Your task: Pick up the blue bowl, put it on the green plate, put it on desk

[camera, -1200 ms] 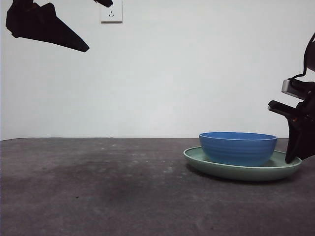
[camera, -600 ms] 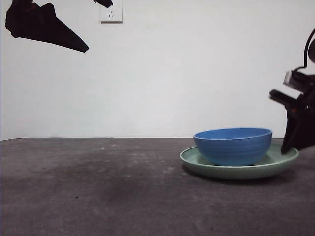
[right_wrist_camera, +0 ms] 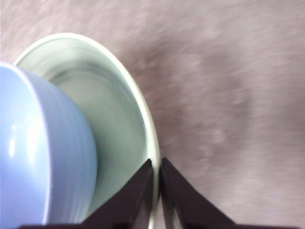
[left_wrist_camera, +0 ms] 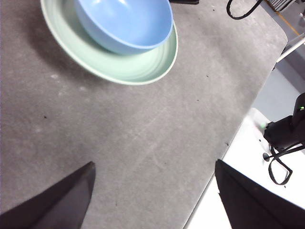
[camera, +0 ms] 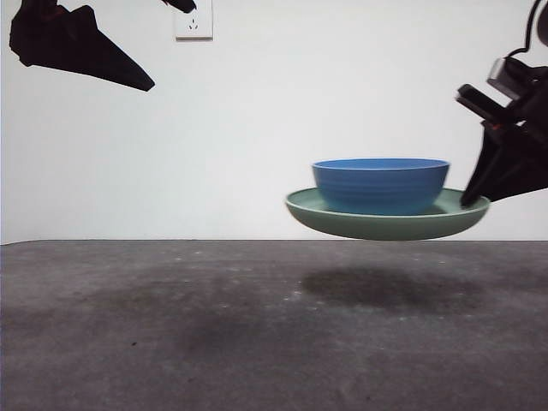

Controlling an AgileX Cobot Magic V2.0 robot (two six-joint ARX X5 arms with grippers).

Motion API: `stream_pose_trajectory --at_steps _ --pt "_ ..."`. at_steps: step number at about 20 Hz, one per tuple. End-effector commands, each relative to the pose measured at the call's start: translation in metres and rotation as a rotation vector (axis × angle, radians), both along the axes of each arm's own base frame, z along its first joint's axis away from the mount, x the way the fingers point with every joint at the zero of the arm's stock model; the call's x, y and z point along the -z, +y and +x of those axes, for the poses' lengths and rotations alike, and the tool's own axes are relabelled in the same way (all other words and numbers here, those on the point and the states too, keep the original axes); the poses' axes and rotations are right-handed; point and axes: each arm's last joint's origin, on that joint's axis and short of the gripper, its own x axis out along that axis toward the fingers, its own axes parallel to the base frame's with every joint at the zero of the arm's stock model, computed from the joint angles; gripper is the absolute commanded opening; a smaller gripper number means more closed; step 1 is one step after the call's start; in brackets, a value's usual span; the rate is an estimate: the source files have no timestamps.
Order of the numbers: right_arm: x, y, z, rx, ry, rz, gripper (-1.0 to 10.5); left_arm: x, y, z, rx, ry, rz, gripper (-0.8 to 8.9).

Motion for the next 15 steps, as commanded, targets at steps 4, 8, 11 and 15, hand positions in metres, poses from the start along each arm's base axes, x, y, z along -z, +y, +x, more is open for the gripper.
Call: stream_pose_trajectory --at_steps 4,8,11,15 --pt "-0.009 0.041 0.003 -0.049 -0.041 0.022 0.1 -0.003 -0.002 0.001 0.015 -0.019 -0.006 4.02" --pt "-0.008 0.068 0.000 -0.081 -0.055 0.018 0.1 -0.003 -0.002 0.000 0.016 -0.021 -0.005 4.02" --pt "0.000 0.083 0.002 -0.094 -0.043 0.026 0.1 -0.003 -0.002 0.000 0.016 -0.019 -0.004 4.02" --pt "0.016 0.096 0.010 -0.090 -0.023 0.035 0.1 -0.003 -0.002 0.000 0.017 -0.014 -0.001 4.02"
